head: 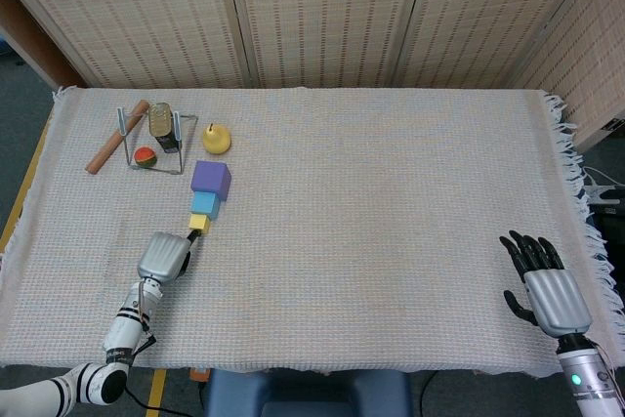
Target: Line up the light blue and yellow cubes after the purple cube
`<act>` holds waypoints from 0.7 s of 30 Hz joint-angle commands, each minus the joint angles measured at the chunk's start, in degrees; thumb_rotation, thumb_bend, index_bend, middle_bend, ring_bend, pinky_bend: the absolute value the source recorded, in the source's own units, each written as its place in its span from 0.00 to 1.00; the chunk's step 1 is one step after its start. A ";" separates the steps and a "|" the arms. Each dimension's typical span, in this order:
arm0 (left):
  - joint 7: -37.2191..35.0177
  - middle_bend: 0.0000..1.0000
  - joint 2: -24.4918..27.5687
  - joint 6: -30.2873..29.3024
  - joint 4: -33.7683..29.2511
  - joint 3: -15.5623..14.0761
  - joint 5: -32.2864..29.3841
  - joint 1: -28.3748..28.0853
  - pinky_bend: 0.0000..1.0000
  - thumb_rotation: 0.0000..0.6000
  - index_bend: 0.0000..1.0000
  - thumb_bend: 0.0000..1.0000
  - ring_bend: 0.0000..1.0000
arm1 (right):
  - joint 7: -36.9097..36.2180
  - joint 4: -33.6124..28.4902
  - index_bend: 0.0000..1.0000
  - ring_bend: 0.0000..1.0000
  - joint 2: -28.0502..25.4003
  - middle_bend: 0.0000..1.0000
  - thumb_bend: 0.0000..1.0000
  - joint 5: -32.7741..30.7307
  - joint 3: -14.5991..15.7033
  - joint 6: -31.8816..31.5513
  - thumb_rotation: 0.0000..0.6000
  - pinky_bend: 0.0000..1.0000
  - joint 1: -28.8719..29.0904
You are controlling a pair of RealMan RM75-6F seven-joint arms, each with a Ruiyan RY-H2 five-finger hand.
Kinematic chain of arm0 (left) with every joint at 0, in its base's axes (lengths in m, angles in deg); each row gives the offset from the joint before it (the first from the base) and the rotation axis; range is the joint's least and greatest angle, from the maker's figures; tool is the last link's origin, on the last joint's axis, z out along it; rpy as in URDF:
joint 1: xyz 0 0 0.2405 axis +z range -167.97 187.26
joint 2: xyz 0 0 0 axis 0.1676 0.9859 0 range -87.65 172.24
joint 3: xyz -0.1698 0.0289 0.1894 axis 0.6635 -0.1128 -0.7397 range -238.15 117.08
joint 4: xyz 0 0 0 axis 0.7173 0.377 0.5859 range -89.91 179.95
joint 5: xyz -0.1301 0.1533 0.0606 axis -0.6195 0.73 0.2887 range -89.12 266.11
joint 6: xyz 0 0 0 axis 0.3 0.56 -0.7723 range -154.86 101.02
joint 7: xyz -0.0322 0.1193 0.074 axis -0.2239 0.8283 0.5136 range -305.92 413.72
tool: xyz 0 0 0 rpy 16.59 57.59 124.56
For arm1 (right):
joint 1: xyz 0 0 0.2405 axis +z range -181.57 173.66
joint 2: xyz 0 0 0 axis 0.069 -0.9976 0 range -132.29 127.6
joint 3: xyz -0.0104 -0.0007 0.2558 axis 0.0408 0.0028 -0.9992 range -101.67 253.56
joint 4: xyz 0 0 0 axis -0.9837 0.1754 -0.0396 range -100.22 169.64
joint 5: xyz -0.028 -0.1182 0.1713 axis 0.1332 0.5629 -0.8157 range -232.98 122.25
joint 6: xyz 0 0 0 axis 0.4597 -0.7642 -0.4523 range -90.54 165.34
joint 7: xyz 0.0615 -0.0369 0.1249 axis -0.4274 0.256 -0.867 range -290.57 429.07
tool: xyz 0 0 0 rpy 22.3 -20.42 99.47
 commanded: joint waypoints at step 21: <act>2.61 1.00 1.05 -0.13 -2.57 -1.06 -0.94 0.52 1.00 1.00 0.14 0.66 1.00 | -0.19 -0.26 0.00 0.00 -0.28 0.00 0.13 0.08 0.05 0.00 1.00 0.00 -0.06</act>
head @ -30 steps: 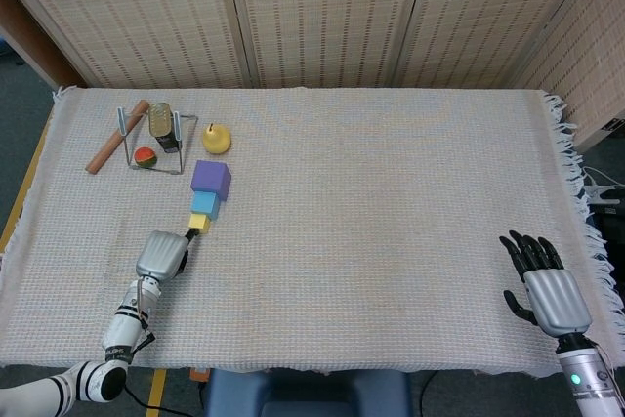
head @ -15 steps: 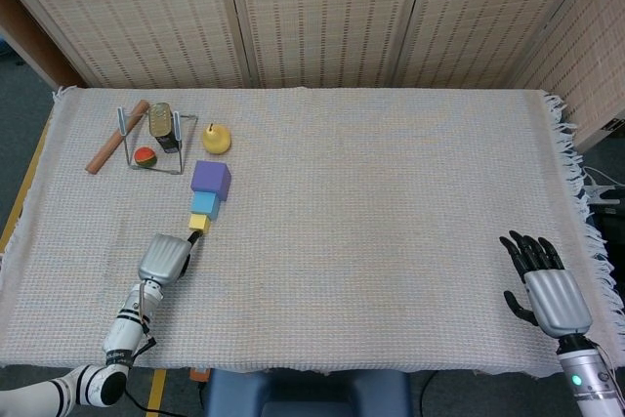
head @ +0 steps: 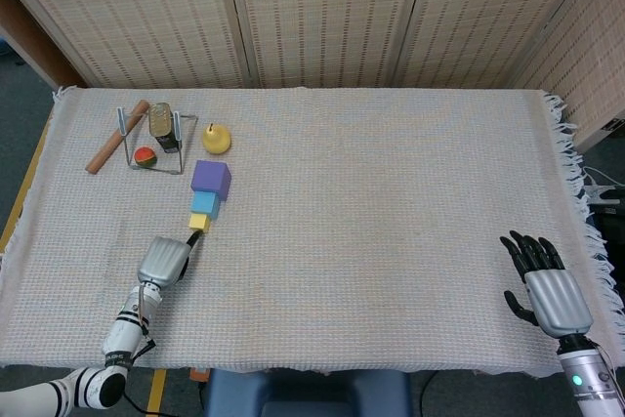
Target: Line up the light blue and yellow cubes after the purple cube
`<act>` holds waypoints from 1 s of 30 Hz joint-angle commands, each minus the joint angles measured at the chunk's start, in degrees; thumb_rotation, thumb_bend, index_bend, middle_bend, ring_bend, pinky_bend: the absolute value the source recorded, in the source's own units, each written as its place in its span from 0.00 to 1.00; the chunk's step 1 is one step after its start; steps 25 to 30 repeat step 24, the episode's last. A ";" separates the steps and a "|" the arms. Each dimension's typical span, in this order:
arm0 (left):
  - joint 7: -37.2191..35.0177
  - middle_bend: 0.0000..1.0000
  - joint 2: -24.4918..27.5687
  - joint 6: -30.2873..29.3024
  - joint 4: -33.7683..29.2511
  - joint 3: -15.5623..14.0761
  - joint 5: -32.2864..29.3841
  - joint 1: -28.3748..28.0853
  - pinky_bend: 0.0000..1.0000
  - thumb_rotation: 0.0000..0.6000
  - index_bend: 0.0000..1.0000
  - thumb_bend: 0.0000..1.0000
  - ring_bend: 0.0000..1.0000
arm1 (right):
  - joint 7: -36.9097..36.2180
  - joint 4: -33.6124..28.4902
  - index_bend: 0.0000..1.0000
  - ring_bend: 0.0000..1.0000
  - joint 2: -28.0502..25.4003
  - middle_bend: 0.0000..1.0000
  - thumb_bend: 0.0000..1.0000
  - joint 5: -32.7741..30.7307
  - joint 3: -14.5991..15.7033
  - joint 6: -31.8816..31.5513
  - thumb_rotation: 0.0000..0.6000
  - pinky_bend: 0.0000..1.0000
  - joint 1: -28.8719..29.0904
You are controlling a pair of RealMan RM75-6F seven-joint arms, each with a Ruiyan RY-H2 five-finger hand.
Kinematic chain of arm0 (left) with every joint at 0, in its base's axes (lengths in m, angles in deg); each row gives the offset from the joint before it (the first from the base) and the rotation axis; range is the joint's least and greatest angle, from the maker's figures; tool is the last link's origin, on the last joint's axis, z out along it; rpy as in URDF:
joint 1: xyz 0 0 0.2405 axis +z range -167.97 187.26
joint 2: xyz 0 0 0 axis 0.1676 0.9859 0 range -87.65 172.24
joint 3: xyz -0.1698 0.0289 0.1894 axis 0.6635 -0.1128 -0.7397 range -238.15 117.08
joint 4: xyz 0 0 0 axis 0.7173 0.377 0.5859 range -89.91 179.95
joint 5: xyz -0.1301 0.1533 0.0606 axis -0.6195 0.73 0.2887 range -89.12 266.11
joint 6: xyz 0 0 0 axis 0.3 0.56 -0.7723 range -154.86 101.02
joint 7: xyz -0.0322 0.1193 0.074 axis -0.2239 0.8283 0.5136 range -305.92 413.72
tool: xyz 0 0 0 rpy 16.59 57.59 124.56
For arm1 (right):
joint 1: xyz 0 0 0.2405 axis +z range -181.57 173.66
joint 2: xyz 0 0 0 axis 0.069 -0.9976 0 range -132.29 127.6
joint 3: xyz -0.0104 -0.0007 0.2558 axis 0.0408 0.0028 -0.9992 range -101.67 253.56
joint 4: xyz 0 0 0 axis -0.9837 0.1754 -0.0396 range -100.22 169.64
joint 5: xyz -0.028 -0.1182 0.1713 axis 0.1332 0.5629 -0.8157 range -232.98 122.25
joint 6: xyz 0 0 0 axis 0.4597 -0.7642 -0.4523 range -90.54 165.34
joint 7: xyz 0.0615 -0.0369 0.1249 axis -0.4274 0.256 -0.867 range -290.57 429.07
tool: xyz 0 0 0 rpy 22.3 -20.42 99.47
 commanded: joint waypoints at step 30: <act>-28.30 0.02 21.80 -36.18 -16.92 -13.99 21.77 26.37 0.19 1.00 0.00 0.39 0.00 | 0.84 -1.31 0.00 0.00 -0.41 0.00 0.13 1.37 0.98 -0.78 1.00 0.00 -0.78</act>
